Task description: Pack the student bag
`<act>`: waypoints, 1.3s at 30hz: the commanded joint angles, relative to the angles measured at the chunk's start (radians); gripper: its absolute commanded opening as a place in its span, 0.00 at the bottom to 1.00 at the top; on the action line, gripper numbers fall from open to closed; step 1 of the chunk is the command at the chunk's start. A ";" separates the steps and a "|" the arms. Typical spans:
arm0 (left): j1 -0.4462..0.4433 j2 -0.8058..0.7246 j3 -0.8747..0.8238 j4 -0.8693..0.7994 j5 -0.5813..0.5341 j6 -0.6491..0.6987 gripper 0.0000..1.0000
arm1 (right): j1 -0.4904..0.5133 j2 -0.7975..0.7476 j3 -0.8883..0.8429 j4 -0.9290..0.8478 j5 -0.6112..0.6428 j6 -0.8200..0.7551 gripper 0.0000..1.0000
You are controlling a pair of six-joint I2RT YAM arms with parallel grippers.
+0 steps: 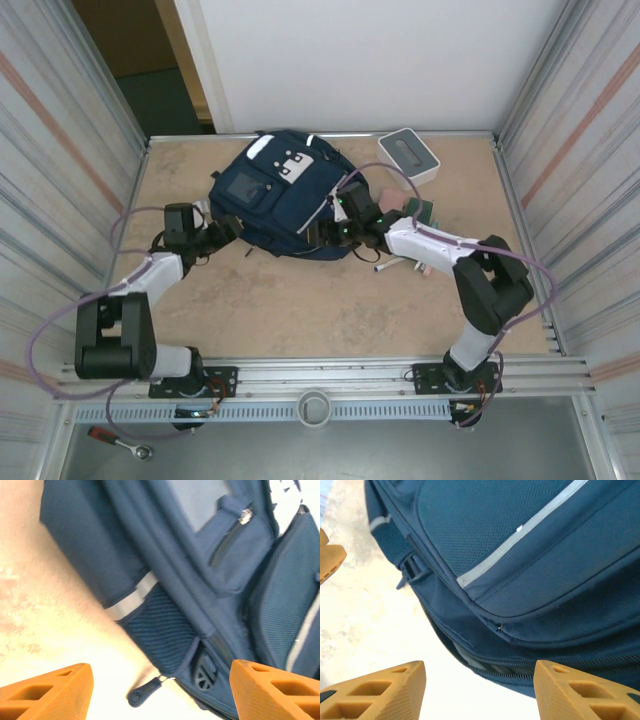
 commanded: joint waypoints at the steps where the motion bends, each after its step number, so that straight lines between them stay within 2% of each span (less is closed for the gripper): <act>1: 0.005 0.074 0.042 0.048 0.076 -0.043 0.72 | 0.009 0.052 0.002 0.046 0.030 0.054 0.58; 5: 0.005 0.165 0.092 0.065 0.066 -0.030 0.71 | 0.014 0.068 -0.003 0.031 0.072 0.034 0.58; 12: 0.008 0.272 0.132 0.099 0.070 -0.026 0.64 | -0.001 0.094 0.028 -0.020 0.171 -0.068 0.58; 17: 0.010 0.318 0.155 0.104 0.083 -0.015 0.50 | -0.018 0.111 0.059 -0.051 0.241 -0.159 0.58; 23: 0.010 0.348 0.141 0.127 0.101 -0.007 0.25 | -0.047 0.163 0.129 -0.032 0.248 -0.261 0.58; 26: 0.015 0.318 0.093 0.156 0.110 -0.011 0.10 | -0.060 0.225 0.200 -0.028 0.244 -0.299 0.58; 31: 0.007 0.220 -0.051 0.272 0.149 -0.107 0.01 | -0.078 0.376 0.404 -0.040 0.180 -0.285 0.58; 34: -0.027 0.151 -0.109 0.313 0.157 -0.170 0.00 | -0.079 0.470 0.556 -0.074 0.143 -0.258 0.58; 39: -0.091 0.031 -0.136 0.265 0.092 -0.220 0.00 | -0.083 0.548 0.742 -0.181 0.130 -0.237 0.58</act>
